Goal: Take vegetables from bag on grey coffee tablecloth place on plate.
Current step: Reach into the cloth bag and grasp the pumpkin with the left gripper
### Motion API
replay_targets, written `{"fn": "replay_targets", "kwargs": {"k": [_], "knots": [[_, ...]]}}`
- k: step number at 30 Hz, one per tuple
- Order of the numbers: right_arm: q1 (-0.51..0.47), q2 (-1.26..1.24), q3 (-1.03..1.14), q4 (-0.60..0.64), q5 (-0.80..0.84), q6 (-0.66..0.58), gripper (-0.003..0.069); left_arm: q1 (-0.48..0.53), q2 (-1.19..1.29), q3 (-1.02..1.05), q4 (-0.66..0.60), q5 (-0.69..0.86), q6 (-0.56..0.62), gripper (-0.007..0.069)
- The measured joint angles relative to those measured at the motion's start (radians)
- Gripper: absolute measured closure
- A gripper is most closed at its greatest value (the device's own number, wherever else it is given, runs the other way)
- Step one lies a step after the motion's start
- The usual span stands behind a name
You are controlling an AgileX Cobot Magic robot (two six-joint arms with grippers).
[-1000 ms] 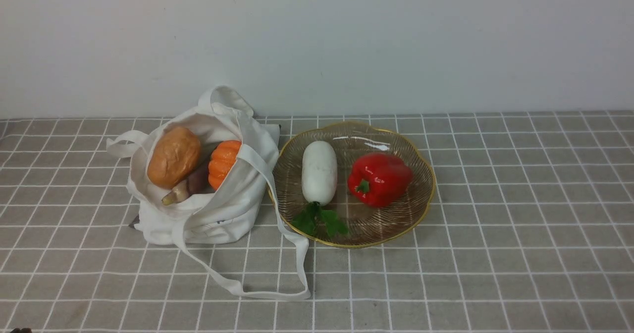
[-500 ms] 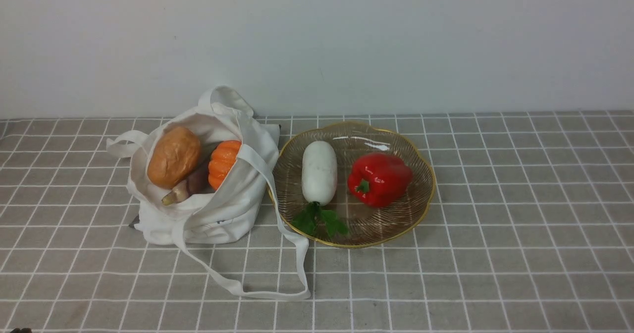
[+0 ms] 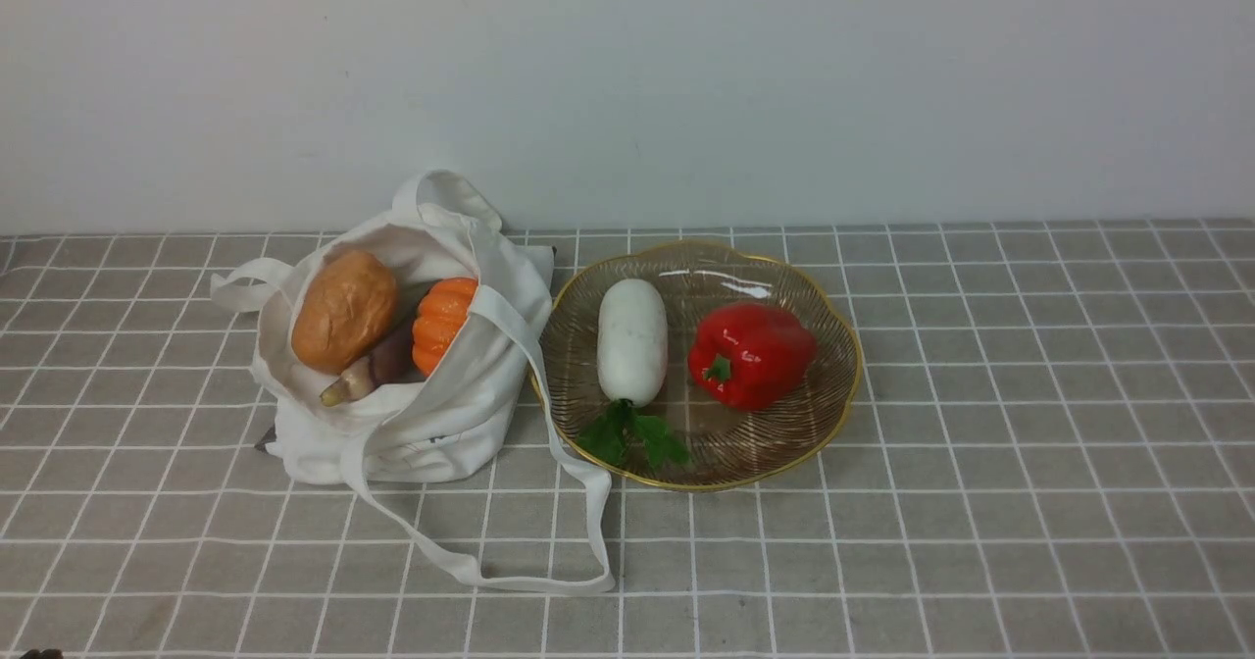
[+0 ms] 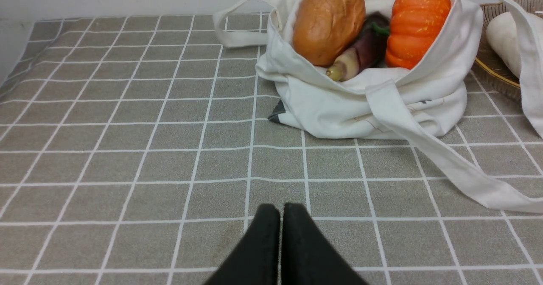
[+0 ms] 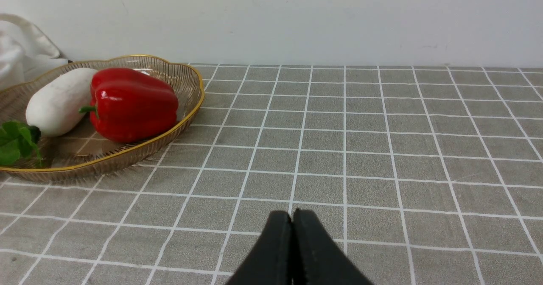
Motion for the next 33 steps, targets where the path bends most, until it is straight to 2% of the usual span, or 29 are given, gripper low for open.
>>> {"fn": "replay_targets", "kwargs": {"k": [12, 14, 18, 19, 22, 27, 30, 33], "knots": [[0.0, 0.0, 0.0, 0.0, 0.0, 0.0, 0.0674, 0.0, 0.0, 0.0, 0.0, 0.0, 0.0, 0.0629], [0.0, 0.0, 0.0, 0.0, 0.0, 0.0, 0.0674, 0.0, 0.0, 0.0, -0.036, 0.0, -0.035, 0.0629], [0.0, 0.0, 0.0, 0.0, 0.0, 0.0, 0.0674, 0.0, 0.0, 0.0, -0.296, 0.001, -0.228, 0.0629], [0.0, 0.0, 0.0, 0.0, 0.0, 0.0, 0.0674, 0.0, 0.0, 0.0, -0.441, 0.013, -0.324, 0.0629], [0.0, 0.0, 0.0, 0.0, 0.0, 0.0, 0.0674, 0.0, 0.0, 0.0, -0.748, 0.022, -0.495, 0.0629], [0.0, 0.0, 0.0, 0.0, 0.0, 0.0, 0.0674, 0.0, 0.0, 0.0, -1.017, 0.018, -0.54, 0.0629], [0.0, 0.0, 0.0, 0.0, 0.0, 0.0, 0.0674, 0.0, 0.0, 0.0, -1.062, 0.007, -0.521, 0.0629], [0.0, 0.0, 0.0, 0.0, 0.0, 0.0, 0.0674, 0.0, 0.0, -0.003, -1.088, -0.011, -0.434, 0.0629]]}}
